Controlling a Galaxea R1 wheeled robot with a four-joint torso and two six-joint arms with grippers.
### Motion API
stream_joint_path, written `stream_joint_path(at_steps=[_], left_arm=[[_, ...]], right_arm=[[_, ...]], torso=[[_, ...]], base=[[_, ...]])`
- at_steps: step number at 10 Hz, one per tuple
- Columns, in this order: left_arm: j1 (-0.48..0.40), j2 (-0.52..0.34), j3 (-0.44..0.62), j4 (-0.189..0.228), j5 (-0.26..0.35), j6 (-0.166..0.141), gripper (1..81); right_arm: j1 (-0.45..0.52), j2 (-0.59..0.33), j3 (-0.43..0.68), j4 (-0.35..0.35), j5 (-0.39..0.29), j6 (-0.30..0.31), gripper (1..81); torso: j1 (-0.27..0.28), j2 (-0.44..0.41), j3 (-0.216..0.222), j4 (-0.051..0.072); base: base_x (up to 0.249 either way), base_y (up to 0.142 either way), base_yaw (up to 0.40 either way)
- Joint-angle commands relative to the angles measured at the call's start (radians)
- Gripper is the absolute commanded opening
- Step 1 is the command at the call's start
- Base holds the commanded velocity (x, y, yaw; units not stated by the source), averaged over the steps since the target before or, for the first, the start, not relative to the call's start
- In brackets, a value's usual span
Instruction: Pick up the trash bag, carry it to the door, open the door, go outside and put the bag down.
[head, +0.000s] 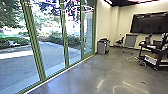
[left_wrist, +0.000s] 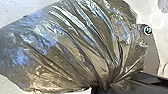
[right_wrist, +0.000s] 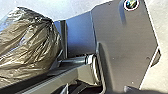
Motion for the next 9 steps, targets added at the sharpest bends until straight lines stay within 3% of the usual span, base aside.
stream_joint_path(at_steps=[1, 9], left_arm=[[-0.065, 0.001, -0.001, 0.001, 0.058, 0.004, 1.0], [-0.065, 0.001, -0.001, 0.001, 0.058, 0.006, 1.0]], right_arm=[[0.050, 0.006, 0.007, -0.011, -0.058, -0.004, 81.1], [0.050, 0.006, 0.003, -0.010, -0.058, -0.002, 81.1]], torso=[[0.000, 0.000, 0.000, 0.000], [0.000, 0.000, 0.000, 0.000]], base=[[0.144, 0.000, 0.000], [0.152, 0.000, 0.000]])
